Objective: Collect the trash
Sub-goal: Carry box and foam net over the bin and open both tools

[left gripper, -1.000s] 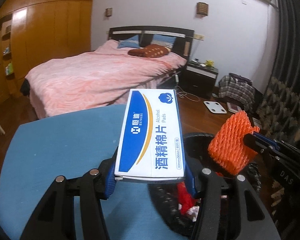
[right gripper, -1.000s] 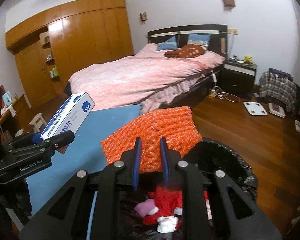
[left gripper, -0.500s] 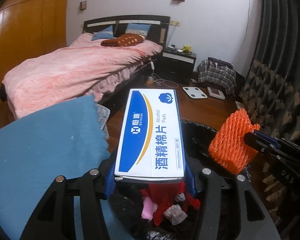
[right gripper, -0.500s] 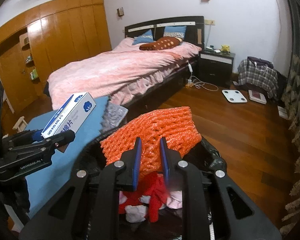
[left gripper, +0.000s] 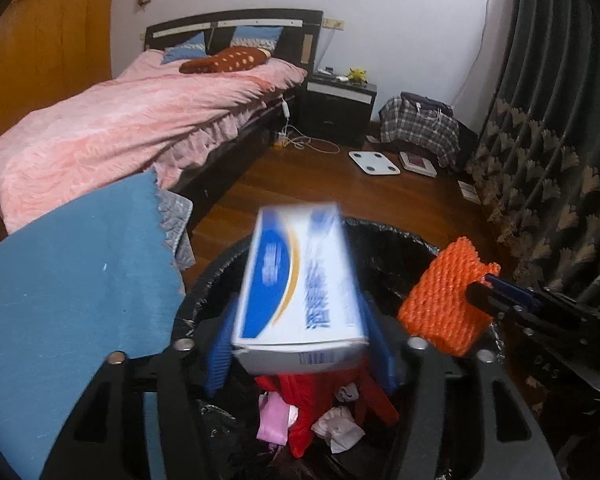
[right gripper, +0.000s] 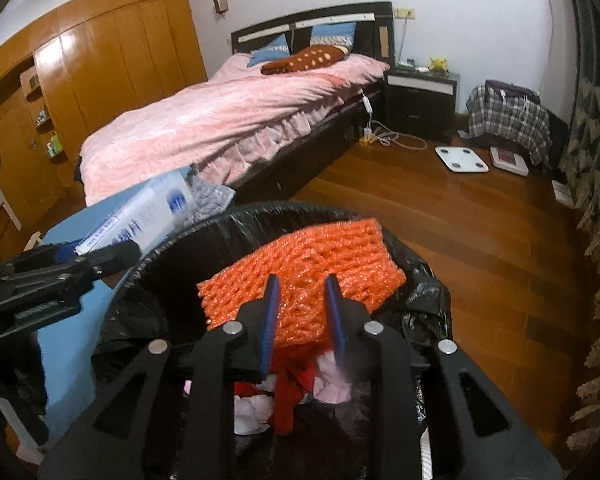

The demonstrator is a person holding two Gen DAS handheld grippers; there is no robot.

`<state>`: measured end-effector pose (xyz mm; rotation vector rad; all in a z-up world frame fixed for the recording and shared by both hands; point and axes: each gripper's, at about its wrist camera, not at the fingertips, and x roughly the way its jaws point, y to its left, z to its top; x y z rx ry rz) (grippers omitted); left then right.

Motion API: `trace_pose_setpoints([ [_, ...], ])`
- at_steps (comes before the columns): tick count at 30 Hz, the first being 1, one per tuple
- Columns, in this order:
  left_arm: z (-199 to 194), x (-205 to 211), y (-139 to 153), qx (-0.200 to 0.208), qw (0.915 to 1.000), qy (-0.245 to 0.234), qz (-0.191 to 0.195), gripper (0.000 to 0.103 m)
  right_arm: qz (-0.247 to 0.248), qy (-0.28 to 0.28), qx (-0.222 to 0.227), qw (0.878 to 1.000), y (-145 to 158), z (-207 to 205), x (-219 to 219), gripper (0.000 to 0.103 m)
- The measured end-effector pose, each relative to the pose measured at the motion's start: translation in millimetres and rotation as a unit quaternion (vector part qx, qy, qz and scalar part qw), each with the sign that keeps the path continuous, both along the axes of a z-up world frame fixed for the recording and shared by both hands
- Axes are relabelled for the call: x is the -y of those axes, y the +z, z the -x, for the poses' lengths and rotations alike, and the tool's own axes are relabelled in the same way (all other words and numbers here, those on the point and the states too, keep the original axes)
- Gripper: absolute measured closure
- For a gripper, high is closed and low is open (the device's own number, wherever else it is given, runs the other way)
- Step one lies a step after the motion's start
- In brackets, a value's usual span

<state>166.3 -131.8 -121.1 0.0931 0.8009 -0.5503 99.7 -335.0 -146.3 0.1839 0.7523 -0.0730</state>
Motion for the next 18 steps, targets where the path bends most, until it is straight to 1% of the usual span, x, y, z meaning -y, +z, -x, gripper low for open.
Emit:
trace_pose_setpoints([
  [1,0.2,-0.5,0.0,0.0,1.0,0.0,0.001,0.032,0.0,-0.002,-0.002,1.0,-2.2,0.8,-0.2,0.072],
  [2,0.3,-1.1,-0.3,0.001,1.0,-0.001,0.001,0.031,-0.001,-0.004,-0.005,1.0,-4.5,1.0,0.7,0.069],
  [4,-0.2,-3.2,0.6,0.001,1.0,-0.001,-0.001,0.029,-0.001,-0.007,-0.007,1.0,-6.4,1.3,1.0,0.061],
  [6,-1.2,-5.7,2.8,0.002,1.0,0.002,-0.001,0.026,0.001,-0.01,-0.006,1.0,-6.8,1.9,1.2,0.042],
  [7,-0.9,-9.0,4.7,0.004,1.0,0.004,-0.001,0.023,0.002,-0.011,-0.005,1.0,-6.1,1.9,1.0,0.039],
  [8,-0.3,-10.7,5.9,0.006,1.0,0.007,-0.001,0.02,0.004,-0.011,-0.005,1.0,-5.0,2.4,-0.1,0.034],
  [9,0.4,-13.2,7.6,0.009,0.9999,0.01,-0.002,0.017,0.006,-0.012,-0.005,1.0,-3.9,2.4,-0.6,0.023],
  [10,1.8,-17.4,10.5,0.013,0.9998,0.016,-0.003,0.014,0.006,-0.013,-0.004,1.0,-1.4,1.3,0.9,0.017],
  [14,7.0,-33.5,19.1,0.019,0.9992,0.034,0.003,0.006,-0.005,-0.005,0.005,1.0,11.6,5.9,-4.2,0.01],
  [18,15.4,-51.9,30.0,0.021,0.998,0.059,0.005,0.006,-0.019,-0.002,0.009,1.0,27.7,9.9,-8.6,0.007],
])
